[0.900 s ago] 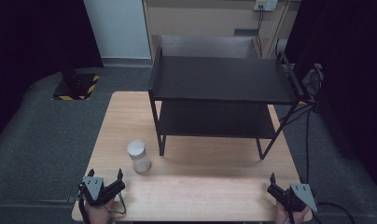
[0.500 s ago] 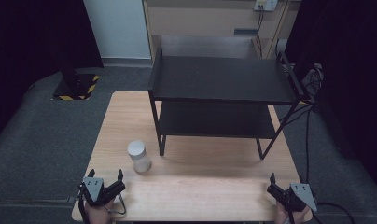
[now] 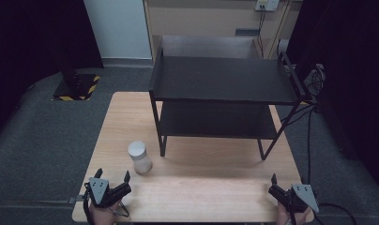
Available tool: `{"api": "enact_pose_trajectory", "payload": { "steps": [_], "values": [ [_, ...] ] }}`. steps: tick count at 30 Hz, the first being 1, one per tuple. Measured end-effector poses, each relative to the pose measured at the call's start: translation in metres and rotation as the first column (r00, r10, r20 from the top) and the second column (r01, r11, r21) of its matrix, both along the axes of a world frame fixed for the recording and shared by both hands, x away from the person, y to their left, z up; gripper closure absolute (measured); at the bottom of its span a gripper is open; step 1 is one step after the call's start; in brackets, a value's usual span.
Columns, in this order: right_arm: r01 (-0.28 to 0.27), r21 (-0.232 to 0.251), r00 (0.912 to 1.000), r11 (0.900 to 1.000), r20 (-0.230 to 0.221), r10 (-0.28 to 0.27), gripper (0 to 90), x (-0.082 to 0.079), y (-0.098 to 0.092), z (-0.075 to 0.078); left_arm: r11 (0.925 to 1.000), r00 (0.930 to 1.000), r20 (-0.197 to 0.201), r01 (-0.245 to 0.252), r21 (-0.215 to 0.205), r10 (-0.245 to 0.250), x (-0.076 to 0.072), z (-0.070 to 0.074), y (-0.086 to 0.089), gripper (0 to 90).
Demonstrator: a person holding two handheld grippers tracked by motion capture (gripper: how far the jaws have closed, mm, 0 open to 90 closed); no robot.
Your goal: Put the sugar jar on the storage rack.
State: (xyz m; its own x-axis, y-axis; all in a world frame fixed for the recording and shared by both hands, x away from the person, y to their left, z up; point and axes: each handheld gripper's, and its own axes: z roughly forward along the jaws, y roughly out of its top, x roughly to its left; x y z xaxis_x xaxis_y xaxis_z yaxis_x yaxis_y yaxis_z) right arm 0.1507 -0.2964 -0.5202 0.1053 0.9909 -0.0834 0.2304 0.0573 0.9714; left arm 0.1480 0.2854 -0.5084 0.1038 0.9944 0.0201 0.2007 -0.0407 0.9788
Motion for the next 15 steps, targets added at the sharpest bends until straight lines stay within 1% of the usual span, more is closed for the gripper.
{"api": "enact_pose_trajectory", "payload": {
  "steps": [1, 2, 3, 7, 8, 11, 12, 14, 15],
  "values": [
    [0.000, 0.000, 1.0000, 1.000, 0.000, 0.000, 0.7, 0.000, 0.000, 0.000, 1.0000, 1.0000, 0.000, 0.000, 0.000, 0.000, 0.000, 0.000, 0.000, 0.5],
    [-0.001, 0.001, 1.0000, 1.000, 0.001, 0.001, 0.7, 0.000, 0.000, 0.000, 0.9999, 0.9998, 0.006, 0.017, 0.005, -0.017, 0.000, 0.001, -0.002, 0.5],
    [-0.001, 0.001, 1.0000, 1.000, 0.000, 0.001, 0.7, 0.000, 0.000, 0.000, 0.9997, 0.9996, 0.016, 0.021, 0.008, -0.022, 0.000, 0.000, -0.004, 0.7],
    [-0.005, 0.003, 1.0000, 1.000, -0.001, 0.005, 0.7, 0.000, -0.001, 0.000, 0.9992, 0.9988, 0.028, 0.040, -0.006, -0.040, 0.000, 0.001, -0.006, 0.9],
    [-0.005, 0.003, 1.0000, 1.000, -0.001, 0.005, 0.7, 0.000, -0.001, 0.000, 0.9986, 0.9982, 0.029, 0.052, -0.008, -0.052, 0.001, 0.003, -0.008, 0.9],
    [-0.005, 0.004, 1.0000, 1.000, -0.002, 0.005, 0.7, 0.000, -0.001, 0.000, 0.9978, 0.9974, 0.029, 0.065, -0.007, -0.065, 0.003, 0.005, -0.010, 0.9],
    [-0.006, 0.003, 1.0000, 1.000, -0.003, 0.006, 0.7, 0.000, -0.001, 0.000, 0.9970, 0.9965, 0.033, 0.077, -0.009, -0.077, 0.006, 0.006, -0.013, 1.0],
    [-0.007, 0.003, 1.0000, 1.000, -0.002, 0.007, 0.7, 0.000, -0.002, 0.000, 0.9966, 0.9960, 0.036, 0.082, -0.010, -0.081, 0.007, 0.007, -0.013, 1.0],
    [-0.007, 0.005, 1.0000, 1.000, -0.001, 0.007, 0.7, 0.000, -0.002, 0.000, 0.9959, 0.9951, 0.041, 0.090, -0.011, -0.090, 0.010, 0.009, -0.016, 1.2]
  ]
}}
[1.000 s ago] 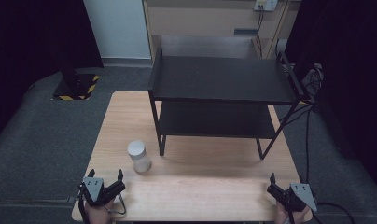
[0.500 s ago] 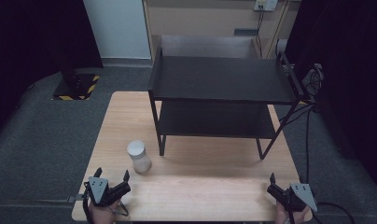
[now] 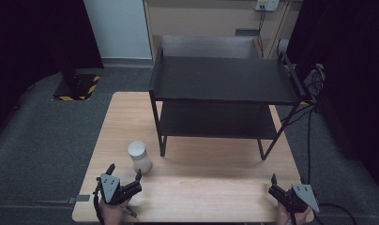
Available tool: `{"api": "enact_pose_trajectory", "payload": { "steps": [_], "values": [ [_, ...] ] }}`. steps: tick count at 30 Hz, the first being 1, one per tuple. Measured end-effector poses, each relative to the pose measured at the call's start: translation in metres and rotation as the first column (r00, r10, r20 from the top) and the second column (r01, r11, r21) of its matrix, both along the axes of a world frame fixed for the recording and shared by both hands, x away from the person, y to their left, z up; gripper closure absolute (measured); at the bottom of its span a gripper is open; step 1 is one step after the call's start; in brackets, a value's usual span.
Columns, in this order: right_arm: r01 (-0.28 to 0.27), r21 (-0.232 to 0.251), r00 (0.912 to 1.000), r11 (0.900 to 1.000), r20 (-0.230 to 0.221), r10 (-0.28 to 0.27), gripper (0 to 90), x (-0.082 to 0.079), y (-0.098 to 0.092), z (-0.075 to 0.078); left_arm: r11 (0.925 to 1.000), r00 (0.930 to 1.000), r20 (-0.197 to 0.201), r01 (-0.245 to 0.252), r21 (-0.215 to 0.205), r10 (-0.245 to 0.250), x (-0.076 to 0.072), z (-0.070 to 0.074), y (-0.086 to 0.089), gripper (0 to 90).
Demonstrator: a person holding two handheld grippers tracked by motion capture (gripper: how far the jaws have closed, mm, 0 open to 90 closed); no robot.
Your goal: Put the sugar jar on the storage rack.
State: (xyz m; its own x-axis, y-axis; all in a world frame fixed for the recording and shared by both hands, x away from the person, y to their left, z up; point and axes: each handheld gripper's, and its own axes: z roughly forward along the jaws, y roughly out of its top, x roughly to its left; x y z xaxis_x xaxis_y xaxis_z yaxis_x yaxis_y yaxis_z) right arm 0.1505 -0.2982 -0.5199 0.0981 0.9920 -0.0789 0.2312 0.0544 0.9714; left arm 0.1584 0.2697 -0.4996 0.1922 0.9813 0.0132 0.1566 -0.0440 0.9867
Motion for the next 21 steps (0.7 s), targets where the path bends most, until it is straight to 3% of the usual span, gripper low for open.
{"api": "enact_pose_trajectory", "payload": {
  "steps": [15, 21],
  "values": [
    [0.002, 0.006, 1.0000, 1.000, 0.005, -0.003, 0.7, -0.001, 0.000, -0.001, 0.9990, 0.9981, 0.043, 0.044, -0.007, -0.044, 0.024, 0.009, -0.014, 5.2],
    [0.002, 0.004, 1.0000, 1.000, 0.003, -0.002, 0.7, -0.001, 0.000, 0.000, 0.9987, 0.9978, 0.049, 0.044, -0.024, -0.043, 0.032, 0.015, -0.015, 12.9]
  ]
}}
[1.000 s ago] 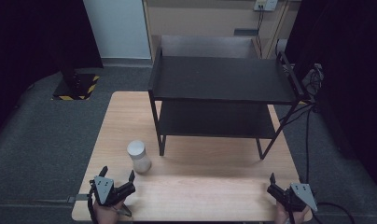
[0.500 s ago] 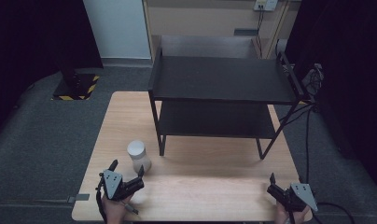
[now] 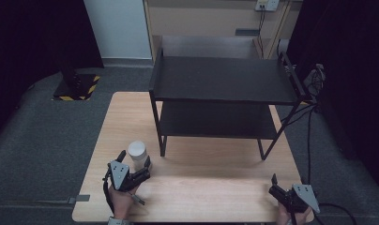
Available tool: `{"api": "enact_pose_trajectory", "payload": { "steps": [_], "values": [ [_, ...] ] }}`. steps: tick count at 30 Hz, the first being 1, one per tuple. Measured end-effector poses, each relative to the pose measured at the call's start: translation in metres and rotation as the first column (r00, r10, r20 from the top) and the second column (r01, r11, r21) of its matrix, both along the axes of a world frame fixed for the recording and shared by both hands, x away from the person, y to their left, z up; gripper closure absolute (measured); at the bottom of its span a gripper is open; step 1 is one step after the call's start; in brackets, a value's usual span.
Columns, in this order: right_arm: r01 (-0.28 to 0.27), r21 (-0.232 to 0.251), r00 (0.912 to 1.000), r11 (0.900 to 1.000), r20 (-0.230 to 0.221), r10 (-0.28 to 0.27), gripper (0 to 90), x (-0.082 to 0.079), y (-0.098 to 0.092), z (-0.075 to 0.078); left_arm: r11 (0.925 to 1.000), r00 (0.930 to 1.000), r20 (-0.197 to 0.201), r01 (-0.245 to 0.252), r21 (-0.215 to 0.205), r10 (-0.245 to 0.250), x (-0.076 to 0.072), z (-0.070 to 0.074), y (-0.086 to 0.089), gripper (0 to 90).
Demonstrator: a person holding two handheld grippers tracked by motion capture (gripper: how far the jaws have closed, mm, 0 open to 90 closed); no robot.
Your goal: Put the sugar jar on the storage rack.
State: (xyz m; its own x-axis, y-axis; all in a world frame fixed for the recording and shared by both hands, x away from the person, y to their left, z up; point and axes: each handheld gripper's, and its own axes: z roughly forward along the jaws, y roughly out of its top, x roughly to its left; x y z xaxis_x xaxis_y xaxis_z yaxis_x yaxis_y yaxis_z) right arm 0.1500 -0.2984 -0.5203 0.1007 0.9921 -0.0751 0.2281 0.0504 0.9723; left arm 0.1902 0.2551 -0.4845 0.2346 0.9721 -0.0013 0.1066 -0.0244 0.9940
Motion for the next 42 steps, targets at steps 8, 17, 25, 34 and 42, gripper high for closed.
{"api": "enact_pose_trajectory", "payload": {
  "steps": [8, 17, 25, 34, 42],
  "values": [
    [0.000, 0.000, 1.0000, 1.000, -0.001, 0.000, 0.7, 0.000, 0.000, 0.000, 1.0000, 0.9999, -0.015, 0.004, -0.007, -0.004, 0.007, 0.008, -0.001, 25.8],
    [-0.002, 0.000, 1.0000, 1.000, -0.002, 0.002, 0.7, 0.000, 0.000, 0.000, 0.9999, 0.9994, -0.032, -0.011, 0.006, 0.011, 0.009, 0.008, -0.003, 31.6],
    [-0.002, -0.001, 1.0000, 1.000, -0.006, 0.002, 0.7, 0.000, 0.000, 0.001, 0.9999, 0.9998, -0.019, -0.004, 0.015, 0.004, 0.009, 0.006, -0.001, 33.5],
    [-0.003, -0.005, 0.9999, 1.000, -0.012, 0.003, 0.7, 0.001, 0.001, 0.001, 0.9997, 0.9998, -0.016, -0.012, 0.021, 0.012, 0.005, 0.009, -0.005, 33.7],
    [-0.005, -0.004, 0.9999, 1.000, -0.009, 0.005, 0.7, 0.001, 0.000, 0.001, 0.9996, 0.9996, -0.015, 0.023, 0.016, -0.023, -0.004, 0.027, -0.011, 33.7]
  ]
}}
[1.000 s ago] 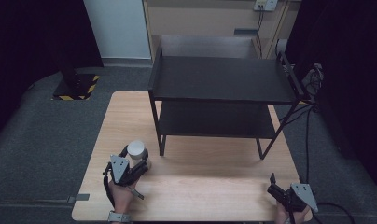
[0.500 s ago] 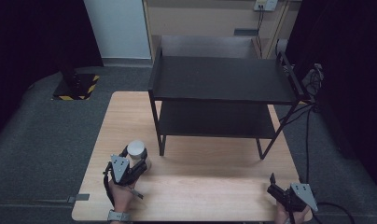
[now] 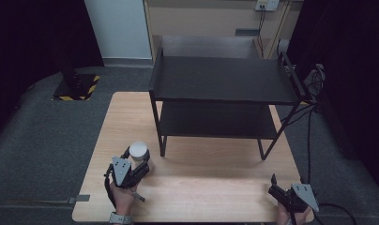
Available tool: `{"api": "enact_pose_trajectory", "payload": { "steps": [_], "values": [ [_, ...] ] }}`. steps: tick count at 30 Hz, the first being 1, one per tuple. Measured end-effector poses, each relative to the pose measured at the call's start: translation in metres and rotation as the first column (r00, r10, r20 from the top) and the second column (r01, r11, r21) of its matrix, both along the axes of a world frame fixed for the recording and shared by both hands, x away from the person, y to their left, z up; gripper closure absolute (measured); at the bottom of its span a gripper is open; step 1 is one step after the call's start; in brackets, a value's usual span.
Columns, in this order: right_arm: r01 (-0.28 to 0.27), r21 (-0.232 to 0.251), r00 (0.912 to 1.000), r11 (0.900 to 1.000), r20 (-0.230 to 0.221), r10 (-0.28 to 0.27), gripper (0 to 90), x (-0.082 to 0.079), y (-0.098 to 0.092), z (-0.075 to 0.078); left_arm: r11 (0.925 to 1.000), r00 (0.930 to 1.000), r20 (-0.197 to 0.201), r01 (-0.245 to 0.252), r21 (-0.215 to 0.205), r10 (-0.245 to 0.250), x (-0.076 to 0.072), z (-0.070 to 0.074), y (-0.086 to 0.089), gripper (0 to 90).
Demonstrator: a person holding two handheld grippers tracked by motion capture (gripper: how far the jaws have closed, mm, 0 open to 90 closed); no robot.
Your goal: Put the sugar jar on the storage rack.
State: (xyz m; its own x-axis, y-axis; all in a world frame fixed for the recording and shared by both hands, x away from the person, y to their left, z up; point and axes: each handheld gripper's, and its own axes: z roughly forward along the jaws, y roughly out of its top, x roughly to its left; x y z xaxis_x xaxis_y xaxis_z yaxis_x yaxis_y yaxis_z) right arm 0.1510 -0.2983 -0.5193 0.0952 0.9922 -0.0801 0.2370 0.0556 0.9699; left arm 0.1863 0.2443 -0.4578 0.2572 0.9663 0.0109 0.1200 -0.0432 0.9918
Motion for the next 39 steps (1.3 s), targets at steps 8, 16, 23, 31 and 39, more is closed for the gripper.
{"api": "enact_pose_trajectory", "payload": {
  "steps": [8, 16, 23, 31, 39],
  "values": [
    [-0.001, 0.005, 1.0000, 1.000, 0.007, 0.001, 0.7, -0.001, -0.001, -0.001, 0.9988, 0.9987, -0.012, 0.049, -0.005, -0.049, -0.006, 0.023, -0.012, 33.7],
    [-0.003, 0.018, 0.9998, 1.000, 0.017, 0.003, 0.7, -0.002, -0.002, -0.002, 0.9969, 0.9970, -0.012, 0.077, 0.016, -0.077, -0.011, 0.046, -0.031, 33.7],
    [-0.005, 0.022, 0.9998, 1.000, 0.019, 0.005, 0.7, -0.003, -0.003, -0.002, 0.9934, 0.9935, -0.003, 0.114, 0.009, -0.114, -0.009, 0.067, -0.044, 33.7],
    [-0.003, 0.031, 0.9997, 1.000, 0.023, 0.003, 0.7, -0.003, -0.004, -0.002, 0.9909, 0.9909, 0.007, 0.135, -0.006, -0.134, 0.000, 0.088, -0.060, 33.7],
    [0.000, 0.036, 0.9997, 0.999, 0.026, -0.001, 0.7, -0.003, -0.004, -0.002, 0.9891, 0.9888, 0.028, 0.147, -0.010, -0.146, 0.013, 0.108, -0.072, 33.7]
  ]
}}
